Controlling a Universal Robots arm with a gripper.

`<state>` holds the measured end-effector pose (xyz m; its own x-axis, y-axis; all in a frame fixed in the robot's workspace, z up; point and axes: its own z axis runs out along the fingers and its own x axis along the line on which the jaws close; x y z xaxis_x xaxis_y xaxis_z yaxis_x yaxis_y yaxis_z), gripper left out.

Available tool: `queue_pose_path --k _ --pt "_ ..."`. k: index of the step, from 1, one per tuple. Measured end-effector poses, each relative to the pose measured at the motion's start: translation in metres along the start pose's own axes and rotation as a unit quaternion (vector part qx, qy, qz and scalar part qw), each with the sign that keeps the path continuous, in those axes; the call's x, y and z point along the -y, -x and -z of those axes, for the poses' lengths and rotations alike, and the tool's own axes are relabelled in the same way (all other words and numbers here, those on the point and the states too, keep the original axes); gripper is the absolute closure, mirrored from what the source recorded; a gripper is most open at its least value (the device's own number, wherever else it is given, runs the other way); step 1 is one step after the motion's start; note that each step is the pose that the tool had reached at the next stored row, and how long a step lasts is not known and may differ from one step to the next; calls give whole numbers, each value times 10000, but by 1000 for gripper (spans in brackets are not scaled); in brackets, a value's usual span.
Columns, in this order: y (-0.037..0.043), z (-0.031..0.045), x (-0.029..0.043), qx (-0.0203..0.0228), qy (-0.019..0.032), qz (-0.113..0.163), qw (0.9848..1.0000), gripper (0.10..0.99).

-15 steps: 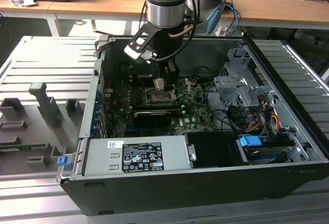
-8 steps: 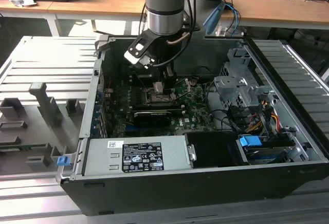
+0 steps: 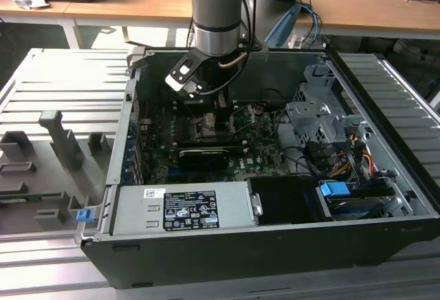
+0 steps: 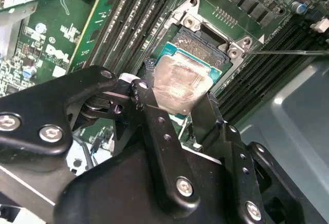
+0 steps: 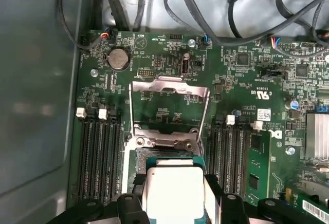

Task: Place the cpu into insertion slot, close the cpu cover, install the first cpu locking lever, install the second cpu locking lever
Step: 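Place the cpu into insertion slot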

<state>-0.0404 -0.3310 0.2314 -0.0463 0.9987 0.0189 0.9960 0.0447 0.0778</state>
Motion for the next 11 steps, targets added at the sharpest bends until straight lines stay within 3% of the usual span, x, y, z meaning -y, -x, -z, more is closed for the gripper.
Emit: queue_pose_path --k 5,7,11 --pt "-49 -94 42 11 0 -152 9999 557" --pt "-82 -179 47 7 1 -197 9998 557" --pt "-99 -226 50 15 3 -300 9995 557"
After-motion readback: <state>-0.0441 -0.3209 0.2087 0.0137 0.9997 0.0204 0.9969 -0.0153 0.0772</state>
